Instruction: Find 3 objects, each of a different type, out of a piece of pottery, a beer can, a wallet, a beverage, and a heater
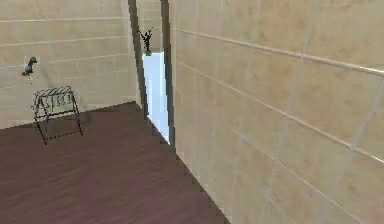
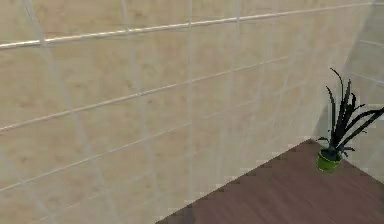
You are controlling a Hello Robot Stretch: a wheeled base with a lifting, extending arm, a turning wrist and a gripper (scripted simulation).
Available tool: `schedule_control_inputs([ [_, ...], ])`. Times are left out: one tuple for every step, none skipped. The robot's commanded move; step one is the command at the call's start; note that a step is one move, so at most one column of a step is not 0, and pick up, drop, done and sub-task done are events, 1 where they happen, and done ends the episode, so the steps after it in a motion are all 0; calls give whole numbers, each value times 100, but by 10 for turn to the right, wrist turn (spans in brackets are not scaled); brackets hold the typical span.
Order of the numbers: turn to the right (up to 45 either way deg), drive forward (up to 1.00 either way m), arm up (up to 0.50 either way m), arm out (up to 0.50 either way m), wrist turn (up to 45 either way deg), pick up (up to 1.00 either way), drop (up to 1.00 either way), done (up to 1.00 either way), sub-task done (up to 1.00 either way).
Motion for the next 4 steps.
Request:
schedule_control_inputs([
  [450, 0, 0, 0, 0, 0, 0, 0, 0],
  [450, 0, 0, 0, 0, 0, 0, 0, 0],
  [390, 0, 0, 0, 0, 0, 0, 0, 0],
  [0, 5, 0, 0, 0, 0, 0, 0, 0],
])
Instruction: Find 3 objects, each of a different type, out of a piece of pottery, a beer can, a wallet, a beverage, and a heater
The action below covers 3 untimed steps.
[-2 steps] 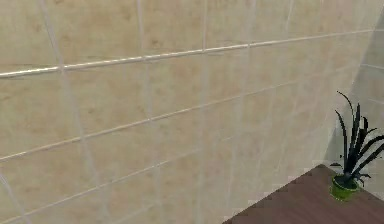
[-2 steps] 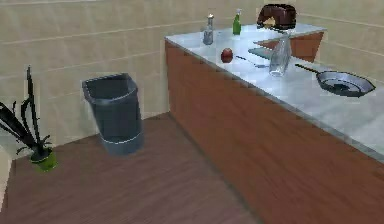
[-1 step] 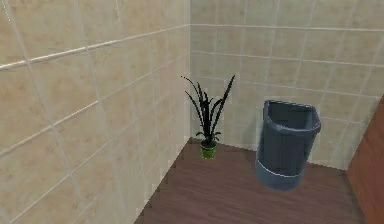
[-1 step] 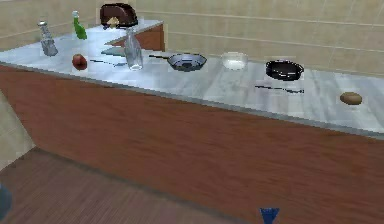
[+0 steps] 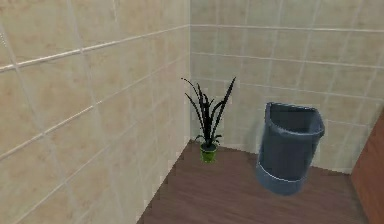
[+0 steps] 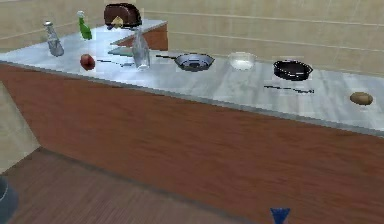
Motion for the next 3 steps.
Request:
schedule_control_inputs([
  [450, 0, 0, 0, 0, 0, 0, 0, 0],
  [120, 0, 0, 0, 0, 0, 0, 0, 0],
  [0, 85, 0, 0, 0, 0, 0, 0, 0],
])
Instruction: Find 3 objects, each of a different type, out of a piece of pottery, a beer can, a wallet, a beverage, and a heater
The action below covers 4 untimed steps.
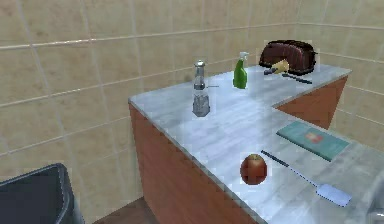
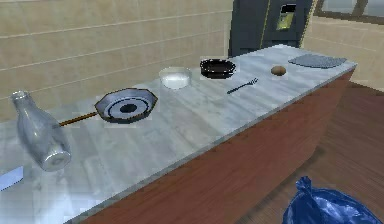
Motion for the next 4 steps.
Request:
schedule_control_inputs([
  [0, 0, 0, 0, 0, 0, 0, 0, 100],
  [-450, 0, 0, 0, 0, 0, 0, 0, 0],
  [-450, 0, 0, 0, 0, 0, 0, 0, 0],
  [-450, 0, 0, 0, 0, 0, 0, 0, 0],
])
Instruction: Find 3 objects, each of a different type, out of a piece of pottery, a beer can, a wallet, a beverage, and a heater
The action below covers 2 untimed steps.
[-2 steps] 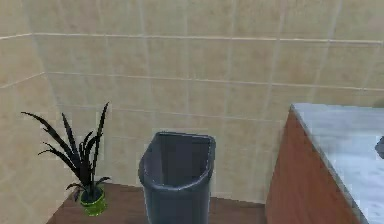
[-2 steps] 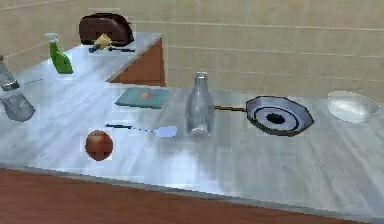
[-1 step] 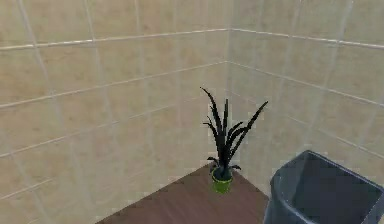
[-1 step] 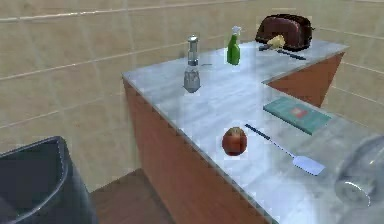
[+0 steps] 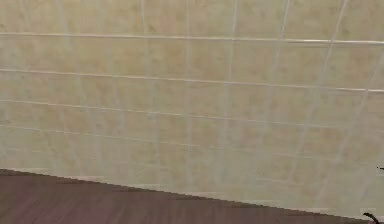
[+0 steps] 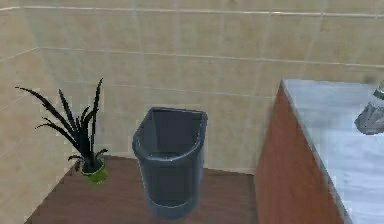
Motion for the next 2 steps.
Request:
schedule_control_inputs([
  [-330, 0, 0, 0, 0, 0, 0, 0, 0],
  [0, 100, 0, 0, 0, 0, 0, 0, 0],
])
